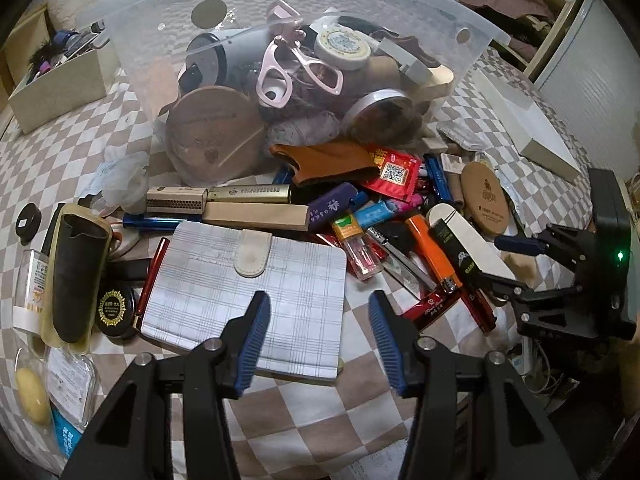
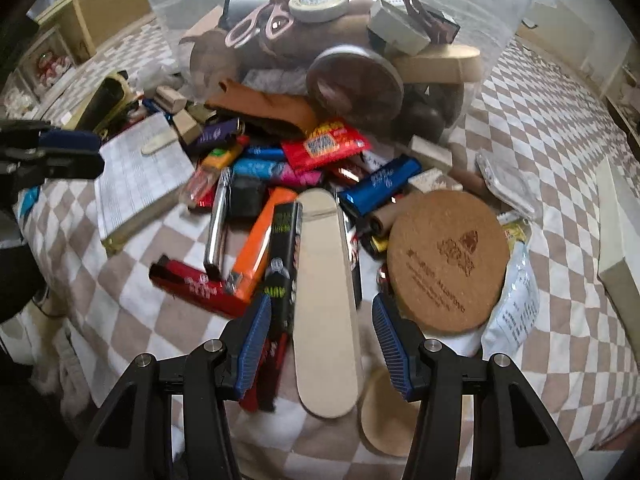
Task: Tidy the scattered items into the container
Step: 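Close the right gripper on the light wooden stick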
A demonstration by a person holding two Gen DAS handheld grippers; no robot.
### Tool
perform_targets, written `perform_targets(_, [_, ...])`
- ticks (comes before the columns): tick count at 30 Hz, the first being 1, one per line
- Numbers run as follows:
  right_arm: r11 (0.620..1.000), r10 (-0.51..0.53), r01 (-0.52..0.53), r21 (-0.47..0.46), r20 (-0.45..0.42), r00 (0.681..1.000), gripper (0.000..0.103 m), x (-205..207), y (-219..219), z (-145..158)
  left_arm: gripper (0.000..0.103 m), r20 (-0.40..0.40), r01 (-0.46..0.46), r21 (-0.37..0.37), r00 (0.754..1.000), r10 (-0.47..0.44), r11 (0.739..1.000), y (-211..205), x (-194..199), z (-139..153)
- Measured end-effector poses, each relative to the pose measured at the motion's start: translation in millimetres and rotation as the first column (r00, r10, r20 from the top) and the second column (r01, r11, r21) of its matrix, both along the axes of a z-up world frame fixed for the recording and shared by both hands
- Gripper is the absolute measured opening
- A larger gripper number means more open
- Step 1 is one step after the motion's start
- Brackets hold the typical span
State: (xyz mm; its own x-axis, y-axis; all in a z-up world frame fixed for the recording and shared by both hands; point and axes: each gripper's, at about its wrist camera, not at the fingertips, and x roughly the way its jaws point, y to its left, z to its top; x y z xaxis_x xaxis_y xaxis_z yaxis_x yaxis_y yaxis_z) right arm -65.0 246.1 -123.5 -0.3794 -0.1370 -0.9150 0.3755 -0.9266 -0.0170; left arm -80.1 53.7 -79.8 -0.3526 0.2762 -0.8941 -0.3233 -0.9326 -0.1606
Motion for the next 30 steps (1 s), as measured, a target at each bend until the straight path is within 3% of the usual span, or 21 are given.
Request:
perform_targets(7, [0.999,0.03,-0.029,0.02,-0.016,0.999,0.054,7.6,-0.8,1.3,0.084,-0.007,-0.025,0.009,1.0,0.025,1.0,-3.2,-0.2,-2.9])
perform_targets(17, [0.957,0.181,-0.161,0.243,-0.06,0.982,0.053,23.5,-16.7,-7.0,0.085,-0.094,-0.022,-0.086,0.995,0.013,0.996,1.4,7.1,-6.8])
perform_targets(24, [0.979,0.111,-0.11,0.172,0.004,0.994,0.037,9.9,-12.7,-21.7,0.085,-0.058,-0.075,-0.045,0.996,0.072,0.996,-11.6,0.7,-9.4])
perform_targets(27, [0.988,0.079,-0.078,0.131,0.002,0.997,0.037,6.5,-10.2,-18.1,0.085,-0.052,-0.099,-0.032,0.994,0.098,0.995,-18.1,-1.7,-8.2])
perform_targets(30, [0.999,0.036,-0.037,0.03,0.015,0.999,0.037,3.4,-0.8,-9.2,0.085,-0.04,-0.114,-0.026,0.993,0.113,0.993,-21.4,-2.2,-9.5])
